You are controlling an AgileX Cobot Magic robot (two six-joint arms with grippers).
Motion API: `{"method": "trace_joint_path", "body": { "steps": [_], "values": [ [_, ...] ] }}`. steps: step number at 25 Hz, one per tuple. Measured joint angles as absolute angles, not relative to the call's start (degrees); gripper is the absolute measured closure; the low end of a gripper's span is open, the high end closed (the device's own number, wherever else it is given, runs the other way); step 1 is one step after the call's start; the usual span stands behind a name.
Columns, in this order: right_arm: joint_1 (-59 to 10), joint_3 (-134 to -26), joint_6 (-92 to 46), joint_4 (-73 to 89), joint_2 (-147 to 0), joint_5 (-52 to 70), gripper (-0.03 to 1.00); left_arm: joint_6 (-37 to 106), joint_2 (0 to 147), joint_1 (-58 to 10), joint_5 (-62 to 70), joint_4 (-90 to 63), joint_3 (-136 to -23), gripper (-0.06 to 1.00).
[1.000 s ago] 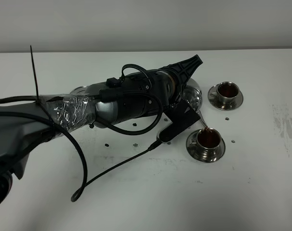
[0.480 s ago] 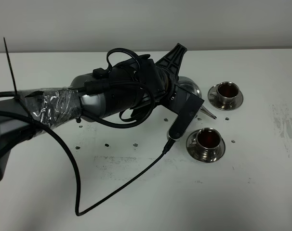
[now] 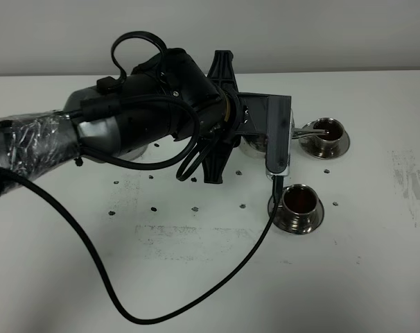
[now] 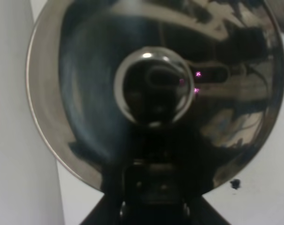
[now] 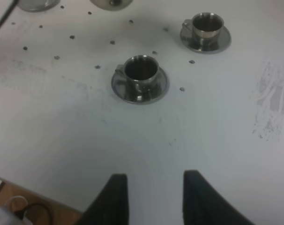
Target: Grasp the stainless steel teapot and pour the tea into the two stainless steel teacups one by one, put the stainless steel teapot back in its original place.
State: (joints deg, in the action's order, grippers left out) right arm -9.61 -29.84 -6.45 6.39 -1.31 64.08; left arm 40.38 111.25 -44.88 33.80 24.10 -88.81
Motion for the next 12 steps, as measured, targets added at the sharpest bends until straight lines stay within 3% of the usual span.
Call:
{"method": "trace_joint_path", "body": {
  "steps": [12],
  "values": [
    [-9.6, -29.8, -6.4, 6.4, -1.3, 64.1, 0.66, 39.7, 98.7, -48.7, 33.7, 9.6, -70.7, 0.75]
  ]
}}
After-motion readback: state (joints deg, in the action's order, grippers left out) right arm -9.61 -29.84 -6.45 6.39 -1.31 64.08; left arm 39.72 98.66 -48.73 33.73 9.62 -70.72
